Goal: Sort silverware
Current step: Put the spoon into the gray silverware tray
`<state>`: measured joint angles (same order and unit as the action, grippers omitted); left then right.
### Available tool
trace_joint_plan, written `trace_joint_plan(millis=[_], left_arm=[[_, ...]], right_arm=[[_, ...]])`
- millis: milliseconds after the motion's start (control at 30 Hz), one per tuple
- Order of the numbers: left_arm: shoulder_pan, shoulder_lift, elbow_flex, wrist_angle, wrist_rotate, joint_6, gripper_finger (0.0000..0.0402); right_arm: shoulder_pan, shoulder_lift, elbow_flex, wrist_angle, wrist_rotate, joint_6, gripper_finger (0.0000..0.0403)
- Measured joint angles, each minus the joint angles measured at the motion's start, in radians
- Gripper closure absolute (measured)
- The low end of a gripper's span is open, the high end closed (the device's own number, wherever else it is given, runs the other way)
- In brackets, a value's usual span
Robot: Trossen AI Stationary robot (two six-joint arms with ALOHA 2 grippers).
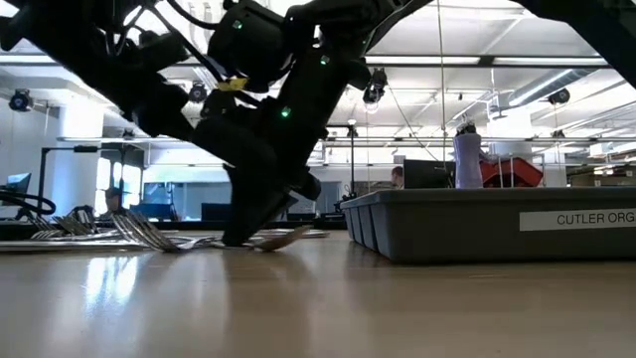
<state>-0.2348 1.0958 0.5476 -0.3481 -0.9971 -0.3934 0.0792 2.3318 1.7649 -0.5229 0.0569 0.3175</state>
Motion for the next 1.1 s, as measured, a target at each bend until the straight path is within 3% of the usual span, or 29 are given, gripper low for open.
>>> trace_joint_plan(millis=[400, 600, 1100], left_arm=[[0.0, 0.016, 0.01, 0.044, 0.002, -0.003, 0.0338], [0.0, 0.017, 0.01, 0.065, 0.016, -0.008, 0.0338], [0.0, 0.021, 0.009, 0.075, 0.014, -0.008, 0.0338]], right_arm=[[-0.029, -0.068, -0.008, -0.148, 0.0, -0.061, 0.0401], [-0.031, -0.107, -0.01, -0.254, 0.098, -0.072, 0.0402], [-0.032, -0.21, -0.008, -0.326, 0.108, -0.135, 0.0402]])
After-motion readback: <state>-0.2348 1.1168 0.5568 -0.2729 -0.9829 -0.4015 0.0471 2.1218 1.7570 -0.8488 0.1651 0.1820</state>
